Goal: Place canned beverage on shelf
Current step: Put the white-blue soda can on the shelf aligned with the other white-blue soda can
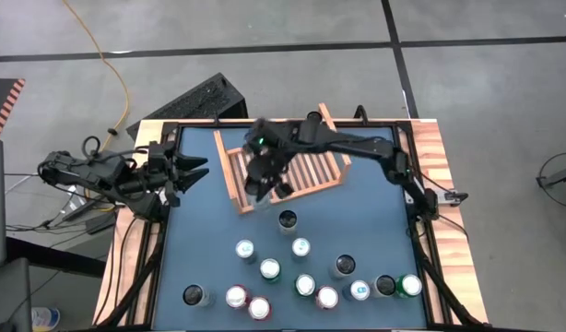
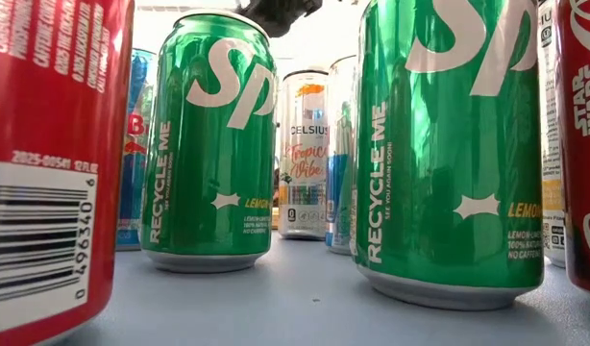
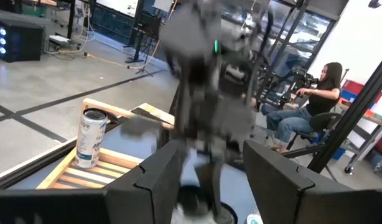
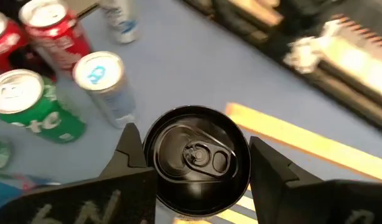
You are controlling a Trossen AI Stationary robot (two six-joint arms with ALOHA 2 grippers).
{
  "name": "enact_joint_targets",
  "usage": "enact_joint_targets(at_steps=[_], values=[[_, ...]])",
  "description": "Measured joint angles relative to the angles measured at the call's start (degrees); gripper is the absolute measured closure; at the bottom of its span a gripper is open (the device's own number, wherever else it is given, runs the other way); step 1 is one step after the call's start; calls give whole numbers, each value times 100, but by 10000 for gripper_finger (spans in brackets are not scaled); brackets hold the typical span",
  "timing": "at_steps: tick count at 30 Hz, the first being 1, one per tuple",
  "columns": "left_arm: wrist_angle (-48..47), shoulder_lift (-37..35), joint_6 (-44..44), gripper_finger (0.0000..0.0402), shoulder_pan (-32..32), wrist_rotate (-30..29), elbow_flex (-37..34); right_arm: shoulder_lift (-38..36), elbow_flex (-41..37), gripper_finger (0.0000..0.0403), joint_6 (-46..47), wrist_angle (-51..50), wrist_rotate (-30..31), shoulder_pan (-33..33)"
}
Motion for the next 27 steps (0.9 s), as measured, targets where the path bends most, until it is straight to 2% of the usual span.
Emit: enact_joint_targets(at_steps=[12,22,27], values=[[-172,0,50,236,0,-49,0,-874,9,269,221,-728,732,-1036],[-170,0,164,236,0,-194,0,-943,7,279,289,-1605,691,-1478],[-164,0,275,236,0,-265,0,-943,7,285,176,-1534,591,-1478]])
